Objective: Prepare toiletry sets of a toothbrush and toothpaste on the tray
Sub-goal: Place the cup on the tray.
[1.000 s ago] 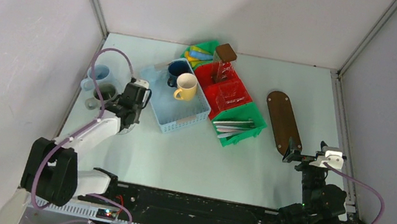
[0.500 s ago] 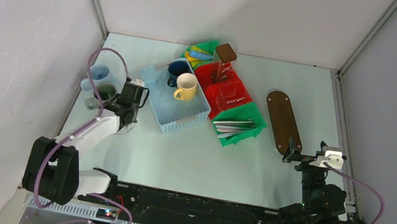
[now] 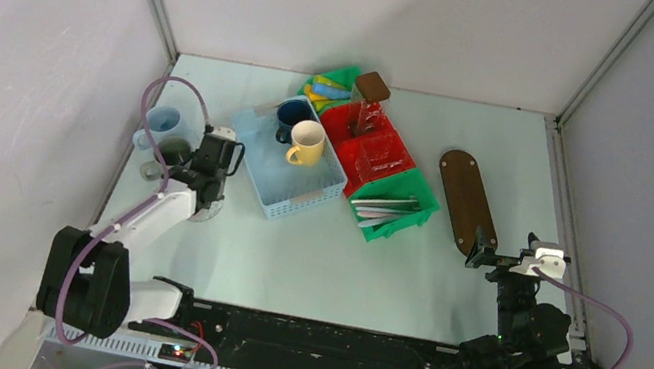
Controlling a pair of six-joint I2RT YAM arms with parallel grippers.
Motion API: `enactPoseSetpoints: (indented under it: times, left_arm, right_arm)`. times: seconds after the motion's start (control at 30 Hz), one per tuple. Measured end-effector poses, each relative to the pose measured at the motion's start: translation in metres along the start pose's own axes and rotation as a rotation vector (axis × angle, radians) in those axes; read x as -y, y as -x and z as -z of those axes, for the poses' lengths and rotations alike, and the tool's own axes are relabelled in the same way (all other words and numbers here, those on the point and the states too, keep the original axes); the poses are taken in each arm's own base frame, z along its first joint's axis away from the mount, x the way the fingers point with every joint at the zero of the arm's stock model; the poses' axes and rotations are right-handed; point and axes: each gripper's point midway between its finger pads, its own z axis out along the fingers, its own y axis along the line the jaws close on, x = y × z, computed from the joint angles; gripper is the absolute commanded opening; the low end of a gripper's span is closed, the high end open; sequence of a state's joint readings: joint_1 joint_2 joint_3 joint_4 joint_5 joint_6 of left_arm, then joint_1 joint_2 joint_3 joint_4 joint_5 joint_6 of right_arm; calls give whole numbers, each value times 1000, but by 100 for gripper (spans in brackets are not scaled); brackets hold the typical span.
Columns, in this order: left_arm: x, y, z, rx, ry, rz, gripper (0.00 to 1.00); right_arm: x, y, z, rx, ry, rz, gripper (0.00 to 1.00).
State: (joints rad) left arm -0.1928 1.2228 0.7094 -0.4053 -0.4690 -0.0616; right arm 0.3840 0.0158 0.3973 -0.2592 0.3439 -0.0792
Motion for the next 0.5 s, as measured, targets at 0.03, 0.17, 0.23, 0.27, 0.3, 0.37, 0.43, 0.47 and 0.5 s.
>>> enactPoseSetpoints:
  times: [0.03, 0.17, 0.23, 0.27, 0.3, 0.37, 0.43, 0.47, 0.5]
  left_arm:
    - [0, 0, 0, 1, 0, 1, 35]
    - [-1, 2, 1, 7, 0, 3, 43]
    - [-1, 2, 2, 11, -1, 4, 53]
    - [-1, 3, 3, 14, -1, 5, 56]
    - [-1, 4, 4, 18, -2, 9, 63]
    - [-2, 6, 6, 27, -4, 9, 71]
    - [-3, 11, 9, 44, -10, 18, 78]
    - [-4, 15, 12, 55, -13, 22, 83]
    - [-4, 19, 15, 70, -18, 29, 86]
  right_arm:
    - [0, 0, 0, 0, 0, 0, 100]
    - [0, 0, 0, 0, 0, 0, 100]
    - [0, 0, 0, 0, 0, 0, 100]
    - [0, 0, 0, 0, 0, 0, 100]
    - [0, 0, 0, 0, 0, 0, 100]
    - [0, 0, 0, 0, 0, 0, 100]
    - [0, 0, 0, 0, 0, 0, 100]
    - [0, 0, 0, 0, 0, 0, 100]
    - [0, 0, 0, 0, 0, 0, 100]
